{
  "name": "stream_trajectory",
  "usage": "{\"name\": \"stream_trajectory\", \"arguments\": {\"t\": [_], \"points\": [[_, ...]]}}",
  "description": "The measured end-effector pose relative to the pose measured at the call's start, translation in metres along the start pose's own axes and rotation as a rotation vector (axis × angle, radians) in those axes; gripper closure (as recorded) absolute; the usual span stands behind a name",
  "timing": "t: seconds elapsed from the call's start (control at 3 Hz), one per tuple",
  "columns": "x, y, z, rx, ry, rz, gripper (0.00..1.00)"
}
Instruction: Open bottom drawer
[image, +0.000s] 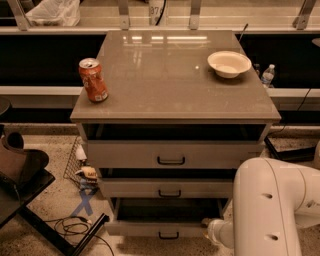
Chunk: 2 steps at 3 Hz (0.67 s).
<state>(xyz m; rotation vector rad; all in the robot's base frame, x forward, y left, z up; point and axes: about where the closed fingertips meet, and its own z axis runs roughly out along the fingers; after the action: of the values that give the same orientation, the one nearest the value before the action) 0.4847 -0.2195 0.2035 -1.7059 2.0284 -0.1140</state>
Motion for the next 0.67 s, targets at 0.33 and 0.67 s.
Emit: {"name": "stream_trajectory", "arguments": {"t": [0.33,0.67], "points": [[0.0000,0.0000,0.0000,0.000,0.000,0.000,1.00],[0.0000,0.0053,0.0014,-0.033,0.012,-0.005,1.00]]}}
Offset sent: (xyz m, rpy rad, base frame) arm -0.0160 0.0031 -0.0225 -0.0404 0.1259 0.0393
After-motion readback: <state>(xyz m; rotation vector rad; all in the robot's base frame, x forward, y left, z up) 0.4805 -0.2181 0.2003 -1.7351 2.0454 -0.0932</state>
